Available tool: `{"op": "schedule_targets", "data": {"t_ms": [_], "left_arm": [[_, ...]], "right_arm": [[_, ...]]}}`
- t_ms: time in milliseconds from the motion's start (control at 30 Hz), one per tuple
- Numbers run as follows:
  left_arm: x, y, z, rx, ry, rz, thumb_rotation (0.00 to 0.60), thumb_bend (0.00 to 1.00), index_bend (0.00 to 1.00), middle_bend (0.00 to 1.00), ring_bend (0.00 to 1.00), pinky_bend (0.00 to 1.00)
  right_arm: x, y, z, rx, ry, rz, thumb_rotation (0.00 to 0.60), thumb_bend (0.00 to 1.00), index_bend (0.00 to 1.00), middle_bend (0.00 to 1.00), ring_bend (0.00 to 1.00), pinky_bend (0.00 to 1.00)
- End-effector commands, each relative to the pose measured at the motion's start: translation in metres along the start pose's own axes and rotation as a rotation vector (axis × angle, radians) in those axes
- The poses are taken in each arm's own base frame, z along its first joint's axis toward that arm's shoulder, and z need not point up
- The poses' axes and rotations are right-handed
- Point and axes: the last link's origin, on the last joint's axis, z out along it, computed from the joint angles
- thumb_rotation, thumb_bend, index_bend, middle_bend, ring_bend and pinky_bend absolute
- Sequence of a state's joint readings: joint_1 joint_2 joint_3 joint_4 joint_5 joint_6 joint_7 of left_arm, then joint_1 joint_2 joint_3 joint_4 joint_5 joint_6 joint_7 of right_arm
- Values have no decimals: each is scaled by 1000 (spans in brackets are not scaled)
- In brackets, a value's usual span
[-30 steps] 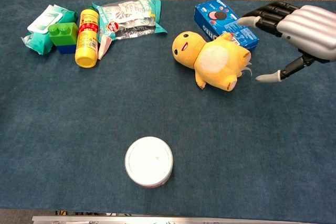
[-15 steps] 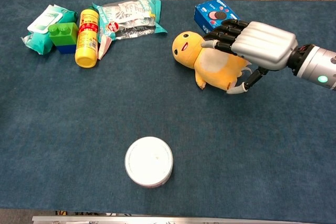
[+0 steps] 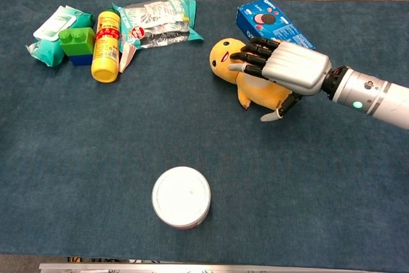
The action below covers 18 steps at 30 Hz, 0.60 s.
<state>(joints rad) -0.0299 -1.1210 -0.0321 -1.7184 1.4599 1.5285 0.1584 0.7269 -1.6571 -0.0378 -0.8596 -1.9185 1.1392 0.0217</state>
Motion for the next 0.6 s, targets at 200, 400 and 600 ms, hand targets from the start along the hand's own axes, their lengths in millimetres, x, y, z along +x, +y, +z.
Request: {"op": "schedule_targets", "data": {"t_ms": [200, 400, 600], "left_arm": [[-2, 0, 1, -1, -12, -1, 600, 330, 205, 242, 207, 163], [-4, 1, 2, -10, -22, -5, 600, 330, 205, 241, 207, 163], [-4, 1, 3, -11, -26, -6, 600, 331, 205, 241, 207, 163]], "right_arm": [[-13, 0, -5, 9, -30, -13, 214, 0, 15, 27, 0, 0], [-21, 8, -16, -13, -62, -27, 213, 0, 9, 24, 0, 0], [-13, 14, -22, -27, -27, -24, 213, 0, 0, 15, 0, 0]]}}
